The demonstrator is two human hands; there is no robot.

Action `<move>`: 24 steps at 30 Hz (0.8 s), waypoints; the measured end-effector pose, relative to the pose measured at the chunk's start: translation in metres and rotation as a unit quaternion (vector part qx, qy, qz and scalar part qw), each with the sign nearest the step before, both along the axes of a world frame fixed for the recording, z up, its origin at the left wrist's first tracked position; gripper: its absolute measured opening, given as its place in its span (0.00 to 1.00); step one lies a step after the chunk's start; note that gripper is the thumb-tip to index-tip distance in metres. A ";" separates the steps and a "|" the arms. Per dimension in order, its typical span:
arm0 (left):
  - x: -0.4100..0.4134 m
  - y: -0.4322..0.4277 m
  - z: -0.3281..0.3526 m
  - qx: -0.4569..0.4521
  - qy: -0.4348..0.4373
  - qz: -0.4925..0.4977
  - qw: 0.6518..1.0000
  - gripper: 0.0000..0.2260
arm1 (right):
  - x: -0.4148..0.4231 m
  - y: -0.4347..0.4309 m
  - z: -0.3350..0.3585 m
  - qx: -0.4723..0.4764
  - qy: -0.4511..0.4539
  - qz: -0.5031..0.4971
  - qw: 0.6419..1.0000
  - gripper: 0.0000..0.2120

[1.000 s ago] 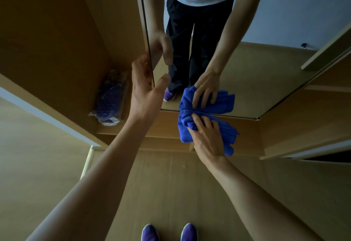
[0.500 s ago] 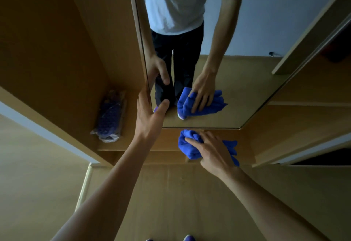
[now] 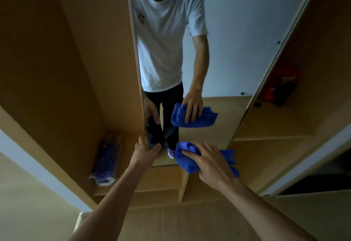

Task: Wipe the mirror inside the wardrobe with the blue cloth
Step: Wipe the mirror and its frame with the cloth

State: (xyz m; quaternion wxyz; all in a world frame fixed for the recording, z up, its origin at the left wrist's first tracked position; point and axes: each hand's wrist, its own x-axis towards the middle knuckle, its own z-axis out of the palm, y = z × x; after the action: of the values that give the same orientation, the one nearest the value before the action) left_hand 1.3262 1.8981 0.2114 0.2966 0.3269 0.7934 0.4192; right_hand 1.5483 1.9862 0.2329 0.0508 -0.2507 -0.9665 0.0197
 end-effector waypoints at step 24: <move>0.087 0.010 0.252 0.317 0.325 -0.131 0.882 0.39 | 0.018 0.026 0.262 0.243 0.191 0.028 0.951 0.33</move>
State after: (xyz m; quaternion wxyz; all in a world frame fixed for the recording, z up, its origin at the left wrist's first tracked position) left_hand 1.4133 1.9077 0.4635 -0.0446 0.6222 0.6201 0.4758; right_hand 1.5666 2.0118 0.4946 0.2930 -0.1953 -0.9210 -0.1667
